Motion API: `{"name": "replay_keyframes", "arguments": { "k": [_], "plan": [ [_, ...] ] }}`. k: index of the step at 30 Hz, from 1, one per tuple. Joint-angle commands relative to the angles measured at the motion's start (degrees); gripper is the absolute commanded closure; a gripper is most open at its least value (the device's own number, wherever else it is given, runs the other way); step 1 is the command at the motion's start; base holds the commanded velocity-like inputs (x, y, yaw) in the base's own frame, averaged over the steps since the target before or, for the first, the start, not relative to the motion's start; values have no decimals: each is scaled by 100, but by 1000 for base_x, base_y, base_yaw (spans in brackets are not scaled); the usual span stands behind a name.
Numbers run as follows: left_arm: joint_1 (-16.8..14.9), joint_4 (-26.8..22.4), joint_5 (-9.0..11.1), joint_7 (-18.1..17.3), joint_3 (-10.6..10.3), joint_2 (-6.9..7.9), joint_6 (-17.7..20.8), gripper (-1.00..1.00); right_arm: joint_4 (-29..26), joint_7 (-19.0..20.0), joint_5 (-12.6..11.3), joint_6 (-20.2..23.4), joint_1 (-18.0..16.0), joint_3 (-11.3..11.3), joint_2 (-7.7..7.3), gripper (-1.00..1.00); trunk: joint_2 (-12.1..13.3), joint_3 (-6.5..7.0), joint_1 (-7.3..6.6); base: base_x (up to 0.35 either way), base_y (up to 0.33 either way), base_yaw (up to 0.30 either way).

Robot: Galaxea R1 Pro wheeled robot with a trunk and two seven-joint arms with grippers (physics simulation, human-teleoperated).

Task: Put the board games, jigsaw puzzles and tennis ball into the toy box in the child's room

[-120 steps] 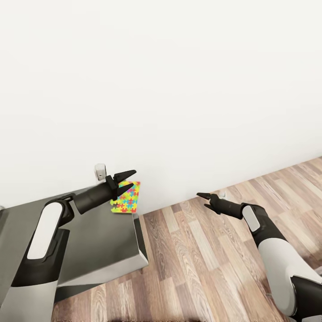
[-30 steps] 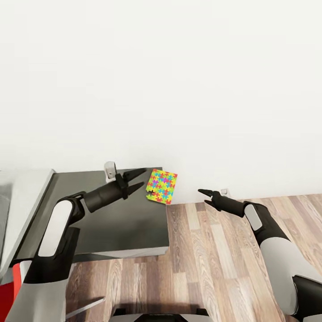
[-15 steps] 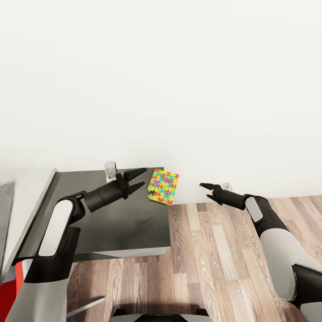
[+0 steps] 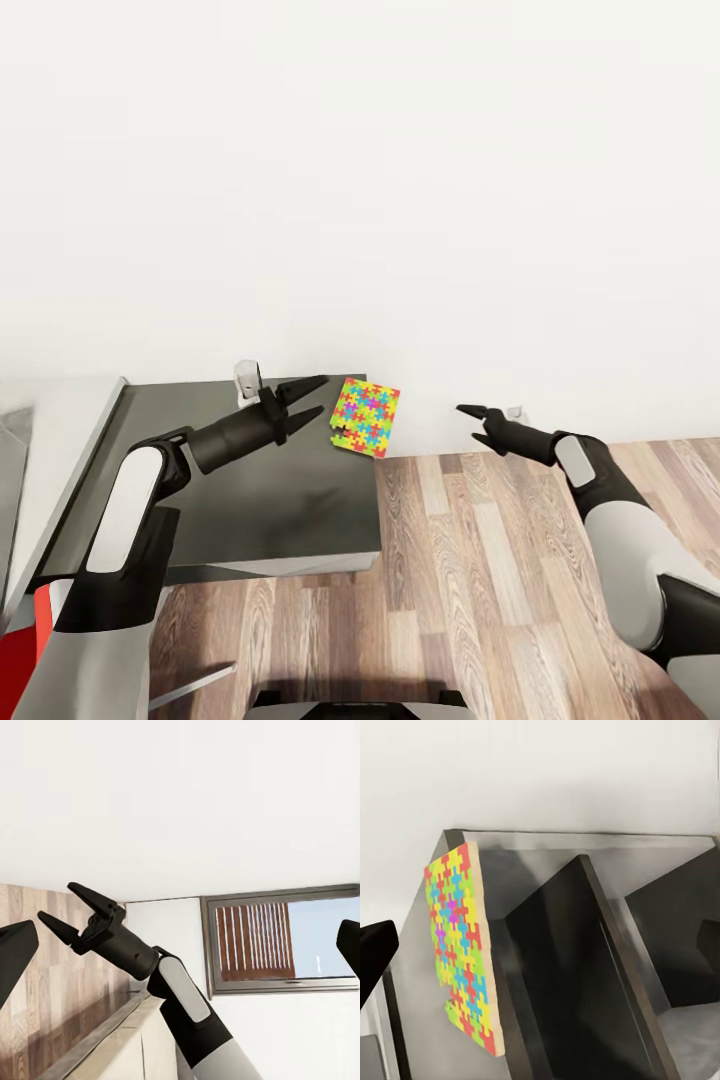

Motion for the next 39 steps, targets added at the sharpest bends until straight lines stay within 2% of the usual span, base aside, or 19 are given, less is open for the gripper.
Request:
{"name": "replay_keyframes", "arguments": {
  "k": [1,11,26,39],
  "plan": [
    [-4,-2,31,29,2,0,17,-100,1,15,8,34,-5,-27,2,-100,-9,-8,3,0,0,2],
    [-5,-2,31,29,2,0,17,-100,49,-47,3,36,-35,-137,-29,-100,-9,-8,3,0,0,0],
    [-13,-2,33,43,3,-5,19,-100,64,-61,-50,39,-39,-172,-62,-100,-9,-8,3,0,0,0],
    [-20,-2,149,47,9,0,18,-100,69,-73,-97,39,-35,-182,-85,-100,-9,-8,3,0,0,2]
  ]
}}
